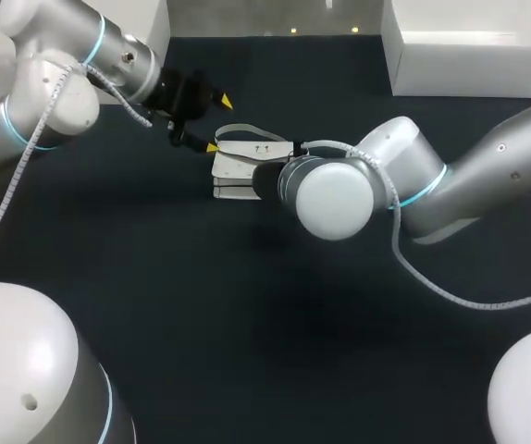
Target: Pick up the bag, open it, inspect its contents, close it, and place it on the opposite side
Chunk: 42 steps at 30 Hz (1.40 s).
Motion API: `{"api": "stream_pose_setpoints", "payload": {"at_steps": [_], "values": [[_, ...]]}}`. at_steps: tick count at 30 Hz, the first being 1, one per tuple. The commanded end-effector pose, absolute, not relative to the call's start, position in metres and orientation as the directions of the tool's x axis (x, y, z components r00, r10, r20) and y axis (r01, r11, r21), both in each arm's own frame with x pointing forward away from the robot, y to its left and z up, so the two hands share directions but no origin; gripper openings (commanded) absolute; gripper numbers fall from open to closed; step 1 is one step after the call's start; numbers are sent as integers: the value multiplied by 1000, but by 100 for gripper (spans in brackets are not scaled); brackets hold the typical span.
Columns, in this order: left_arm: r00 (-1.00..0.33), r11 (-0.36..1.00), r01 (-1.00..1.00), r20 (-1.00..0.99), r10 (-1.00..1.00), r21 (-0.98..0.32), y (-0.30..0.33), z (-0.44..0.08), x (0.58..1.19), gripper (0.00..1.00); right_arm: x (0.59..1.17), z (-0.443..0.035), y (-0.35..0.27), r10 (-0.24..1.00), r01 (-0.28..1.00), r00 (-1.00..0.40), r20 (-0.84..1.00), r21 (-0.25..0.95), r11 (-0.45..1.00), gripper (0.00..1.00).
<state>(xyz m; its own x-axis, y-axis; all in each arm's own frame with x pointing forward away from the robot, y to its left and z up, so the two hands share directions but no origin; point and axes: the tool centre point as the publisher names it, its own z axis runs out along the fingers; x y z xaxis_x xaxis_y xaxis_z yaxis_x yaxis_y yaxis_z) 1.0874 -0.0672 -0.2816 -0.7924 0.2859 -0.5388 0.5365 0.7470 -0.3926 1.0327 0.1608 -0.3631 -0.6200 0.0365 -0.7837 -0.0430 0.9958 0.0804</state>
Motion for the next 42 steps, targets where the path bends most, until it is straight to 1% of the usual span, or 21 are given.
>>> {"api": "stream_pose_setpoints", "payload": {"at_steps": [1,7,9,19,29,35,38,41,42], "values": [[-792,743,538,-542,283,-398,-67,-285,1088,100,1033,-369,158,47,-70,-577,-815,107,992,19],[-793,742,538,-537,286,-399,-67,-287,1088,100,1033,-370,157,60,-58,-576,-815,114,992,12],[-794,742,538,-536,286,-400,-67,-287,1088,100,1033,-370,156,62,-57,-576,-815,116,992,0],[-788,740,543,-546,284,-398,-68,-288,1089,100,1026,-371,159,93,-41,-563,-821,140,989,0],[-763,731,557,-589,264,-394,-71,-283,1091,100,1026,-371,159,93,-41,-563,-821,140,989,0],[-752,726,567,-603,265,-389,-76,-289,1096,100,1026,-371,159,93,-41,-563,-821,140,989,0],[-746,727,570,-612,263,-383,-79,-293,1098,96,1026,-371,159,93,-41,-563,-821,140,989,0],[-739,727,573,-622,260,-378,-82,-295,1100,89,1026,-371,159,93,-41,-563,-821,140,989,0],[-739,727,573,-621,260,-378,-82,-296,1100,87,1026,-371,159,93,-41,-563,-821,140,989,0]]}}
